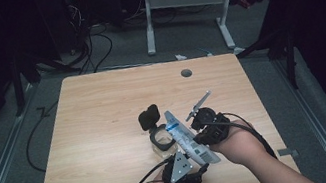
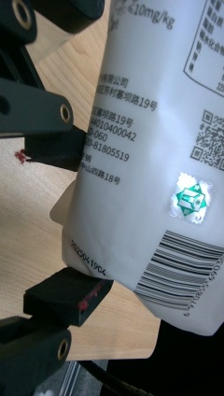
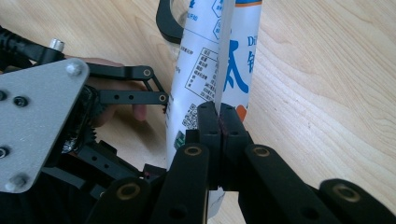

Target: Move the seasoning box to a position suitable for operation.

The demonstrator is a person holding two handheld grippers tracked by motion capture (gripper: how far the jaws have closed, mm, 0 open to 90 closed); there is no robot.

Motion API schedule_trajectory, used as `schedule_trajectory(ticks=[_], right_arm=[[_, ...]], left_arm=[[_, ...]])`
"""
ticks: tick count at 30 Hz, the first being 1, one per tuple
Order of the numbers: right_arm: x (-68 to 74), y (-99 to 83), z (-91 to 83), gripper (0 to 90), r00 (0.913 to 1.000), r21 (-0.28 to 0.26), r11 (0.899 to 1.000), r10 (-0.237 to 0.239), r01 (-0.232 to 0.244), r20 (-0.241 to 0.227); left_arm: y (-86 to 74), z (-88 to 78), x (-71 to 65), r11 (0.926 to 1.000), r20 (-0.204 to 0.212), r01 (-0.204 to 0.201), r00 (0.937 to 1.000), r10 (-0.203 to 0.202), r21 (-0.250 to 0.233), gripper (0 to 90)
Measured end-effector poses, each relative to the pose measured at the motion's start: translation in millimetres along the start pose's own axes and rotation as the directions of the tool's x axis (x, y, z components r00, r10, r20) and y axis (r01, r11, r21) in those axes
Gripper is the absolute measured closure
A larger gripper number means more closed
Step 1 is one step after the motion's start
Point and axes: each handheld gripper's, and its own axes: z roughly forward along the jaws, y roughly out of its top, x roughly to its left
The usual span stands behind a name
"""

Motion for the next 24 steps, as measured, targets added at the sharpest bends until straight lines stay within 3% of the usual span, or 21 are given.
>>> schedule_trajectory(ticks=[7, 24], right_arm=[[0.2, 6.8, 3.3, 90.0, 0.9999, 0.012, 1.000, -0.011, 0.011, -0.008], [8.1, 27.2, 9.4, 90.0, 0.9990, 0.047, 0.998, -0.043, 0.043, 0.007]], left_arm=[[2.7, -1.6, 2.2, 0.9994, -0.007, 0.031, 0.9995, -0.031, 0.015, 43.8], [6.8, -6.7, 9.8, 0.9998, 0.000, 0.020, 0.9998, -0.020, 0.003, 44.1]])
